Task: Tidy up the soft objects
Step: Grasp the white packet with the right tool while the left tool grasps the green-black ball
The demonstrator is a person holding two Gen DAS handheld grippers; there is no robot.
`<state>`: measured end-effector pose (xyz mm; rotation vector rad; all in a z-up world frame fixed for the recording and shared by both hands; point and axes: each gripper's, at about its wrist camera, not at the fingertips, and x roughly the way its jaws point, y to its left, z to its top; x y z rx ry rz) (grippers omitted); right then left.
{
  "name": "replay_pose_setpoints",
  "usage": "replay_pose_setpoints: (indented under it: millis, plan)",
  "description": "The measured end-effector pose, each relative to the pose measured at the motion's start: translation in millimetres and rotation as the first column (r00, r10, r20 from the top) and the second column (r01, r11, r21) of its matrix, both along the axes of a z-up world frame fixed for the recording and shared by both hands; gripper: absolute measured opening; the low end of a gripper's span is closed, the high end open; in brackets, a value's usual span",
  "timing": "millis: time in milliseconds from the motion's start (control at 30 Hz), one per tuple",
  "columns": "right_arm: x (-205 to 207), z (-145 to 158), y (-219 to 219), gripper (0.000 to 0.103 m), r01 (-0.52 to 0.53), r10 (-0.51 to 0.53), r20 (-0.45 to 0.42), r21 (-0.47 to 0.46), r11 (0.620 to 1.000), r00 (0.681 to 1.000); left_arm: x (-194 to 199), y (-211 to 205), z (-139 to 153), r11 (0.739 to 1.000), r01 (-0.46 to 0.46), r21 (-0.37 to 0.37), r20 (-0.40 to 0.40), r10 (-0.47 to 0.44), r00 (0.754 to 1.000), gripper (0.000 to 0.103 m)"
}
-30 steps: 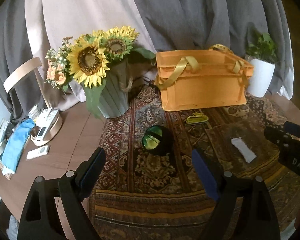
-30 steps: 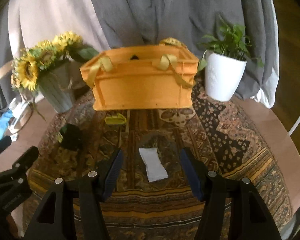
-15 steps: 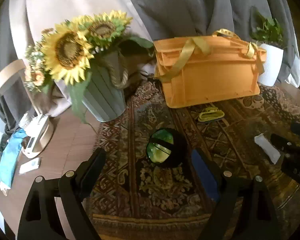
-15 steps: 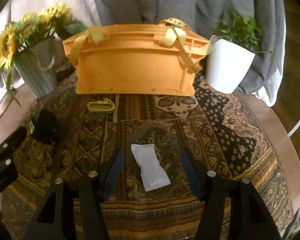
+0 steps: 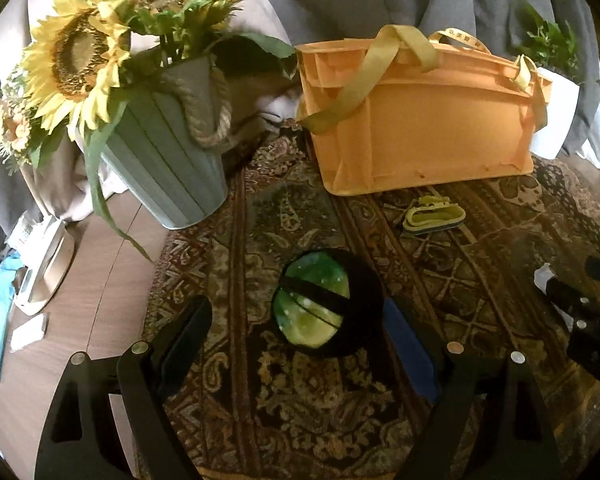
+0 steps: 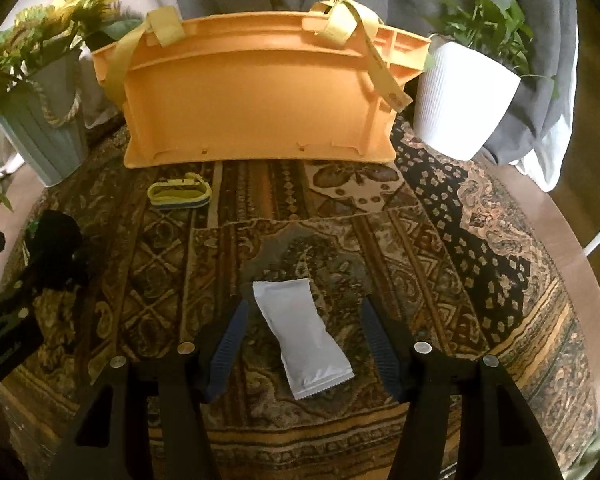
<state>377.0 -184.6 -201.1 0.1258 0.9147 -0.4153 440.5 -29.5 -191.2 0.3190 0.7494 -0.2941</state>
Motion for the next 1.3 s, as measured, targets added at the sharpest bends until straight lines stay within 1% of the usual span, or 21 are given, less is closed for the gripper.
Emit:
replay_pose_setpoints:
  millis: [233, 300, 367, 433, 500, 567, 667, 700, 733, 767, 800, 900, 1000, 1100, 1233, 1300]
  plan:
    - [5, -10, -5, 0.059, 0.008, -0.008, -0.021, 0.016, 1.0, 1.0, 8, -6, -8, 1.0, 0.011, -0.018, -0.018, -0.011, 1.0, 0.088]
    - [6, -13, -7, 0.054, 0.016, -0.015, -0.026, 0.031, 0.999, 1.0, 10, -10, -11, 1.0, 0.016, -0.021, -0.017, -0.016, 1.0, 0.088]
    - [8, -17, -10, 0.053, 0.015, -0.013, -0.041, 0.046, 0.999, 0.999, 14, -12, -13, 0.999, 0.024, -0.024, -0.024, -0.025, 0.999, 0.086]
    - [9, -20, -11, 0.052, 0.015, -0.013, -0.044, 0.058, 0.998, 0.999, 16, -15, -15, 0.999, 0.031, -0.034, -0.033, -0.032, 0.999, 0.083]
    - [9, -20, -9, 0.044, 0.009, -0.006, -0.046, 0.044, 0.999, 0.999, 19, -17, -16, 0.998, 0.037, -0.042, -0.038, -0.039, 0.999, 0.078]
    - [9, -21, -7, 0.038, -0.001, 0.003, -0.042, 0.056, 0.998, 0.999, 21, -18, -19, 0.998, 0.047, -0.051, -0.057, -0.05, 0.997, 0.073]
    - [9, -21, -5, 0.034, -0.017, 0.02, -0.043, 0.061, 0.998, 0.999, 22, -19, -19, 0.998, 0.049, -0.041, -0.05, -0.051, 0.997, 0.066]
    - [9, -20, -5, 0.03, -0.021, 0.023, -0.045, 0.062, 0.998, 0.999, 21, -19, -17, 0.998, 0.055, -0.034, -0.044, -0.056, 0.997, 0.063]
    - [9, -20, -5, 0.027, -0.021, 0.024, -0.046, 0.062, 0.998, 0.999, 21, -19, -17, 0.997, 0.064, -0.035, -0.048, -0.065, 0.997, 0.063]
    - [9, -18, -4, 0.017, -0.025, 0.028, -0.043, 0.06, 0.998, 0.999, 21, -20, -17, 0.996, 0.077, -0.045, -0.062, -0.08, 0.995, 0.063]
    - [9, -16, -4, 0.015, -0.032, 0.035, -0.038, 0.059, 0.998, 0.999, 20, -19, -16, 0.996, 0.079, -0.048, -0.065, -0.082, 0.995, 0.062]
    - [10, -13, 0, 0.013, -0.057, 0.058, -0.037, 0.041, 0.998, 0.998, 20, -18, -15, 0.995, 0.081, -0.056, -0.077, -0.085, 0.993, 0.062]
    - [8, -12, 1, 0.01, -0.059, 0.06, -0.033, 0.047, 0.997, 0.998, 15, -16, -10, 0.994, 0.083, -0.07, -0.082, -0.089, 0.993, 0.062]
    - [4, -3, 6, 0.009, -0.077, 0.076, -0.007, -0.006, 0.997, 0.997, 7, -15, -2, 0.993, 0.089, -0.071, -0.062, -0.094, 0.994, 0.062]
    - [-2, 4, 4, 0.007, -0.081, 0.081, 0.004, 0.003, 0.997, 0.997, -1, -16, 8, 0.992, 0.104, -0.076, -0.045, -0.108, 0.993, 0.062]
    - [-6, 9, 4, 0.004, -0.081, 0.081, 0.009, -0.002, 0.997, 0.997, -5, -18, 13, 0.991, 0.114, -0.075, -0.039, -0.117, 0.992, 0.062]
